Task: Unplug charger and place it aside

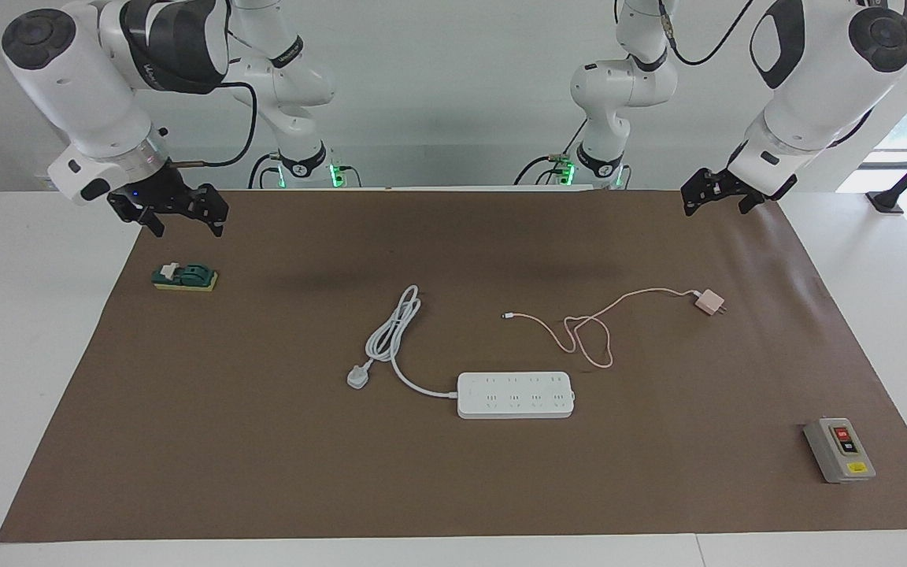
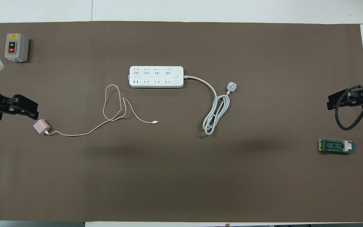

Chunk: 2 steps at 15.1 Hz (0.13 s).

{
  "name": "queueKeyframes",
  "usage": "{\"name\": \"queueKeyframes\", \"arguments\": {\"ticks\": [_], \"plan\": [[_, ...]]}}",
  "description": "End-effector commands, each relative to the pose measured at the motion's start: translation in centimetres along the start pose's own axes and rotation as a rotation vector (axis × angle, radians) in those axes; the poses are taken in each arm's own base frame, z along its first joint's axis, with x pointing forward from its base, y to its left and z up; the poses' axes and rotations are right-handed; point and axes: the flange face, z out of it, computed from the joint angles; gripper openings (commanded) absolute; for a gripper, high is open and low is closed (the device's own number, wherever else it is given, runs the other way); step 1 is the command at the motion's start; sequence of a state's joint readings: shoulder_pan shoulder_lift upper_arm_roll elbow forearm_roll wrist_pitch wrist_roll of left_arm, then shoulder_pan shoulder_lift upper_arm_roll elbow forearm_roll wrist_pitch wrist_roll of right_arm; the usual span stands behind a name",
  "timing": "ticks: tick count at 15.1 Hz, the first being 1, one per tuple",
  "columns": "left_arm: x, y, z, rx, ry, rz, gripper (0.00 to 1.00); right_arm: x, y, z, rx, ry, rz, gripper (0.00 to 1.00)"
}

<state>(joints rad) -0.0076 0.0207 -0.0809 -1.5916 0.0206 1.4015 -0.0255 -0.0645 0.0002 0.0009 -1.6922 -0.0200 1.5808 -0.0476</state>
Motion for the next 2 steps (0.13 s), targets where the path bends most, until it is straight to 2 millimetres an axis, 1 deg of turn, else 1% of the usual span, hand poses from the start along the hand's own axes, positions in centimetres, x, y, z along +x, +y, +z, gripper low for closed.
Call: {"name": "queueKeyframes", "arguments": {"ticks": [1,2], "plan": [[-0.73,0.03,0.06,-0.008,0.025,0.006,1.0,0.01,0.0,0.17,-0.012,-0.003,-0.016,1.0],[-0.71,0.03,0.04,-0.008,0.026,0.006,1.0,0.01,0.0,0.17,-0.012,-0.003,-0.018,1.0]]}}
